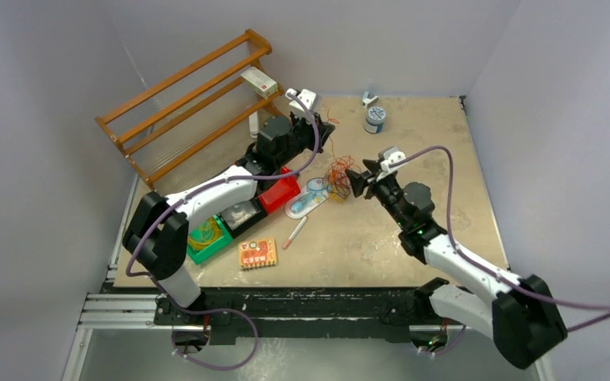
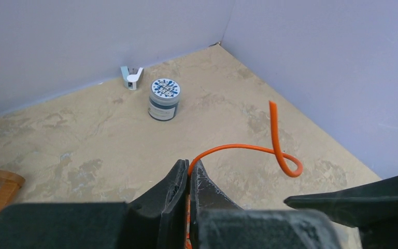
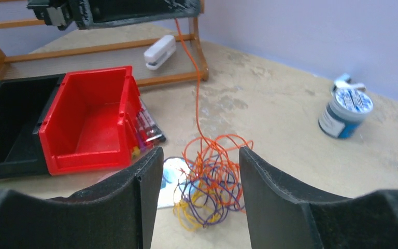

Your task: Untangle the cables

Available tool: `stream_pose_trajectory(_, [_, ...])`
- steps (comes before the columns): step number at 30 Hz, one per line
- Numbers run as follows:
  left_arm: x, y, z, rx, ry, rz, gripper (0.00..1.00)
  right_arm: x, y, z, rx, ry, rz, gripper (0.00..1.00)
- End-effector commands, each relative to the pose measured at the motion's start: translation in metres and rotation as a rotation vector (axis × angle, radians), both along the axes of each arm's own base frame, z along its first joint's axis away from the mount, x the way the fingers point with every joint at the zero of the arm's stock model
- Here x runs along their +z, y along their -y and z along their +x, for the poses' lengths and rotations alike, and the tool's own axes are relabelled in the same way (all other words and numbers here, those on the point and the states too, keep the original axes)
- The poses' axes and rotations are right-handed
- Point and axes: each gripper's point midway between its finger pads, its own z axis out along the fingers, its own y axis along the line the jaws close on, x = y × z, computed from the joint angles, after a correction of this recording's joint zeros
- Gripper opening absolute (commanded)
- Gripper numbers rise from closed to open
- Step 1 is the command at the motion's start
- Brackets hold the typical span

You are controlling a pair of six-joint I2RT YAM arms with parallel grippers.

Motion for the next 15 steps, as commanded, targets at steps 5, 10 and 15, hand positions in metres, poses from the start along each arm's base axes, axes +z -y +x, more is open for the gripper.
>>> stream_pose_trajectory(5, [0.027,0.009,-0.005,-0.037,-0.046,-0.036,0.00,0.066,-0.038,0.036,0.106,0.312,-0.019,0.60])
stream_pose_trajectory(10, [0.038,0.011,-0.014,-0.073,-0.054,-0.035,0.00,0.056,-0.057,0.056,0.151,0.309,-0.036,0.61])
stream_pose_trajectory(15, [0.063,0.017,-0.033,-0.114,-0.069,-0.022,0.00,0.042,-0.057,0.079,0.089,0.258,-0.011,0.55])
